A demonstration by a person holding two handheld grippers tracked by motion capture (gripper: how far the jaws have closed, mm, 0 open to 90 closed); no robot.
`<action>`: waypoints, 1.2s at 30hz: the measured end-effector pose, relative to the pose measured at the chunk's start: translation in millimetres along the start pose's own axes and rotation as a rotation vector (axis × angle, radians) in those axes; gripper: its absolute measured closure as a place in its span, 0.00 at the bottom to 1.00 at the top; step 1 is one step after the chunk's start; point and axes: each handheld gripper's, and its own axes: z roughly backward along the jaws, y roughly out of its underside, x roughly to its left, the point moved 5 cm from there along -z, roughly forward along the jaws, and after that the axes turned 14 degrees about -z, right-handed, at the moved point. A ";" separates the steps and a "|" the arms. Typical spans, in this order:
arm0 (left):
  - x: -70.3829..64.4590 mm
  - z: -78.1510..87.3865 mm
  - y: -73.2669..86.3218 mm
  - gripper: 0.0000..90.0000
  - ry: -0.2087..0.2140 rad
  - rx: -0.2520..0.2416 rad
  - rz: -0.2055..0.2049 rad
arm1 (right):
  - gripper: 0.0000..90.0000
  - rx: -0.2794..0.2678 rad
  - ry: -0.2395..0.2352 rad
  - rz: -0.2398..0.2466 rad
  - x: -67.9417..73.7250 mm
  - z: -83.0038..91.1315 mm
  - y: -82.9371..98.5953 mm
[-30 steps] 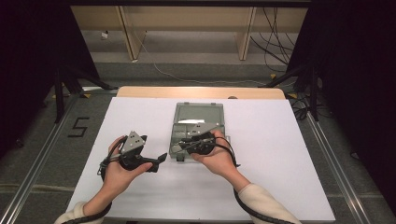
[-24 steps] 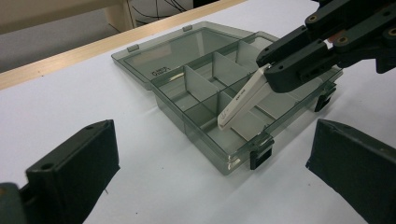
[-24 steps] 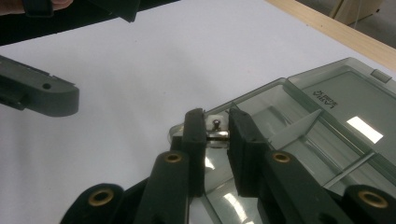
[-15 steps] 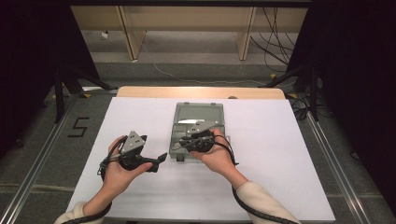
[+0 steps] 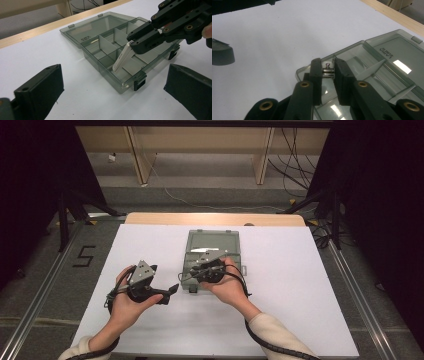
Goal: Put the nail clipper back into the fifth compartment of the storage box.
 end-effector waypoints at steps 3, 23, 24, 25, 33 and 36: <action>-0.3 -0.3 0.4 0.01 0.002 0.001 -0.002 | 0.87 0.002 0.002 0.001 0.1 -1.1 -0.3; -0.7 -0.5 0.8 0.01 0.005 0.003 -0.004 | 0.87 0.001 0.016 -0.001 0.9 -12.7 -0.3; -0.8 -0.5 0.7 0.01 0.008 0.003 -0.005 | 0.87 0.009 0.011 -0.005 1.1 -14.1 0.6; -0.8 -0.5 0.7 0.01 0.008 0.003 -0.005 | 0.87 0.016 0.007 -0.004 1.1 -14.3 1.0; -0.8 -0.5 0.9 0.01 0.008 0.003 -0.006 | 0.86 0.012 0.017 0.004 2.1 -18.4 2.2; -0.8 -0.6 1.2 0.01 0.006 0.005 -0.003 | 0.86 0.010 0.019 0.011 2.2 -20.3 3.0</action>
